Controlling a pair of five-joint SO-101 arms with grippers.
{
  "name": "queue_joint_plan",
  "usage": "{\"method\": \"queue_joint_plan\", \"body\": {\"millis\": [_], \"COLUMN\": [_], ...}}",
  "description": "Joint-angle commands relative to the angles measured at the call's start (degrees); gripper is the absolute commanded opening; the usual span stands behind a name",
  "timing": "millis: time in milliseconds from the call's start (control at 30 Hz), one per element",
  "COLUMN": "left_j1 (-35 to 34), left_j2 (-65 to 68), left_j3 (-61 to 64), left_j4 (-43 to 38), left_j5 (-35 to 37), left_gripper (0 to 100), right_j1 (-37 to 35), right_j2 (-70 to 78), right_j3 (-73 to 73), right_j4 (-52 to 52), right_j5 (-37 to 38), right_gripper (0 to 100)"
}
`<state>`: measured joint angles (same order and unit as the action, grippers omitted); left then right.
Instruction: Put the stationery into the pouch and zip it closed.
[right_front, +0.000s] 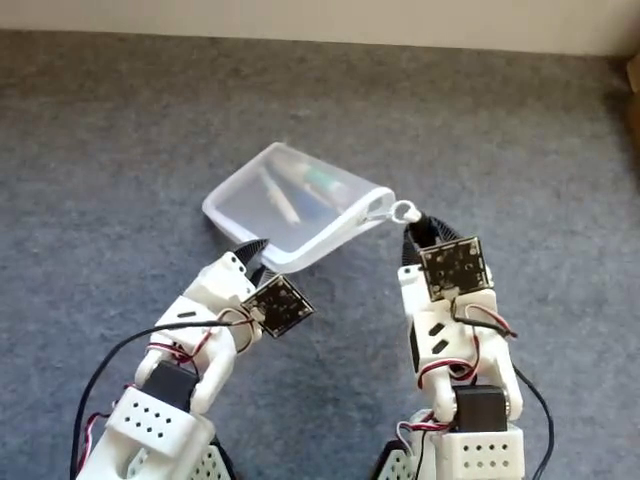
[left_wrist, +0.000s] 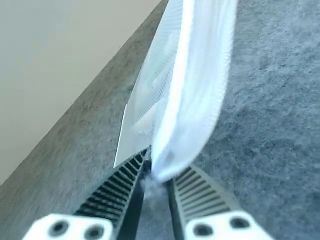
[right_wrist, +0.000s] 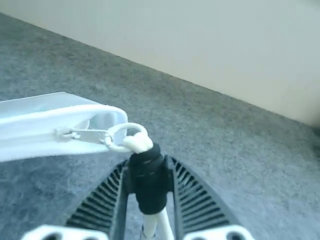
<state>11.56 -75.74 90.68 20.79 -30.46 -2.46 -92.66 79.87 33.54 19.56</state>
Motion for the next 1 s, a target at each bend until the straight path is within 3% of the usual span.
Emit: {"method": "queue_joint_plan", "body": {"millis": [0, 600, 967], "left_j1": [-6.46, -17.19, -16.84], "left_j2": [-0.22, -0.22, -0.22], "left_j3": [-2.24, -1.8, -0.22], "left_j4": [-0.18, -0.18, -0.18], "left_j5": [1.14, 1.05, 1.14], "left_gripper": [1, 1, 1], "right_j1": [5.23, 5.49, 5.49], "right_j2": [-0.48, -0.48, -0.48], "right_j3": [-1.54, -1.63, -1.54], "right_j4": [-2.59, -2.59, -2.59], "right_j5": [-0.97, -3.25, -3.08], "right_gripper": [0.5, 0.5, 0.5]}}
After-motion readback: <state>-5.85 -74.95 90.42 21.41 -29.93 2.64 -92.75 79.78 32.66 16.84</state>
